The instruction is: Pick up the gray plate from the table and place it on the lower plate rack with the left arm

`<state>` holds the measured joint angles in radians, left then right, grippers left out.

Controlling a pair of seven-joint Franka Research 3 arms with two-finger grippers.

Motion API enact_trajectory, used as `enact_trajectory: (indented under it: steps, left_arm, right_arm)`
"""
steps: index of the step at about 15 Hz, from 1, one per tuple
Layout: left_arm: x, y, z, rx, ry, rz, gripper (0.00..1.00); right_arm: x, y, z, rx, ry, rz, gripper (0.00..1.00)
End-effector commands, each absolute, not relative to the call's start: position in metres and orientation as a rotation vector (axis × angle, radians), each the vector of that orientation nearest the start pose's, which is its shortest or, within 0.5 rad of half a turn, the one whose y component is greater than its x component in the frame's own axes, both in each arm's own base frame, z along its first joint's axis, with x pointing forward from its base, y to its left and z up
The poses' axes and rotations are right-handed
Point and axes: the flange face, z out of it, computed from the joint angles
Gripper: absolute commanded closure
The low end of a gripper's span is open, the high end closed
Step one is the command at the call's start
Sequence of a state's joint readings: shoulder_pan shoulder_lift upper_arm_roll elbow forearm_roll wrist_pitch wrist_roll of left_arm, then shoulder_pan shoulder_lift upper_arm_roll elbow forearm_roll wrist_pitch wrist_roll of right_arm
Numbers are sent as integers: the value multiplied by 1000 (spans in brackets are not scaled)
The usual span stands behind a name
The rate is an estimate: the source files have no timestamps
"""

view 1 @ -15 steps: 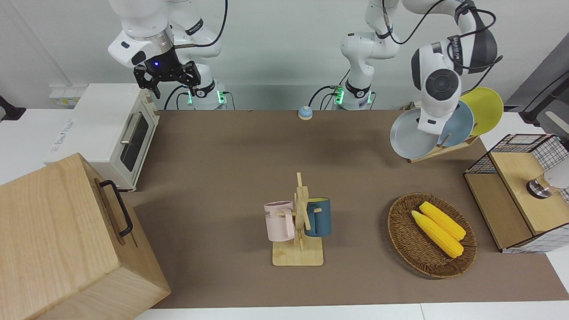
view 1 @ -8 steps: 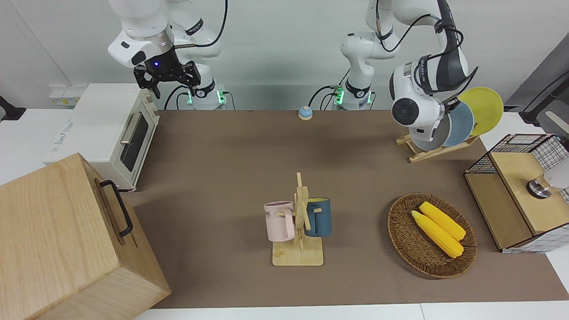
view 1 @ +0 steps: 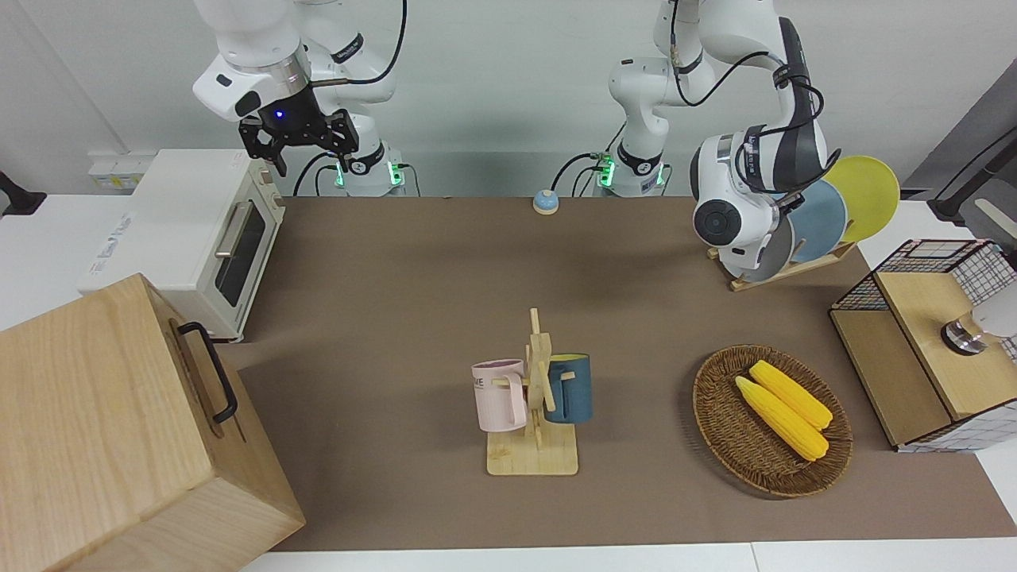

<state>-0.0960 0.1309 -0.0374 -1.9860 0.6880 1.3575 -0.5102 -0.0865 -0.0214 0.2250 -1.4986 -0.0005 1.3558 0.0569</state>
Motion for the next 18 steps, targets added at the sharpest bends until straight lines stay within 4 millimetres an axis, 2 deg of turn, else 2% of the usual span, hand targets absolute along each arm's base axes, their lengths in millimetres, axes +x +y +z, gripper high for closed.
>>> enact_trajectory:
  steps: [1,4,8,11,13,14,16,18]
  left_arm:
    - [509,1,420,-2353,-285,574,31]
    - [518,-11,456,-2504,-214,509,11]
    - [522,-27,504,-2728,-286,391,7]
    - [523,-41,546,-2883,-326,283,9]
    - [523,-49,584,-3005,-346,191,9]
    - [523,-41,601,-3076,-360,163,13]
    - [522,-28,630,-3147,-186,85,11]
    - [520,-27,640,-3156,-134,54,9]
  right_arm:
    - [517,70,656,-3148,-121,198,13]
    - [517,70,656,-3148,-121,198,13]
    - [517,70,656,-3148,-121,198,11]
    - [517,70,656,-3148,-121,198,13]
    - [517,70,656,-3148,-121,198,13]
    - [517,70,656,-3148,-121,198,13]
    - [517,70,656,-3148,-121,198,11]
    - [517,70,656,-3148,-121,198,11]
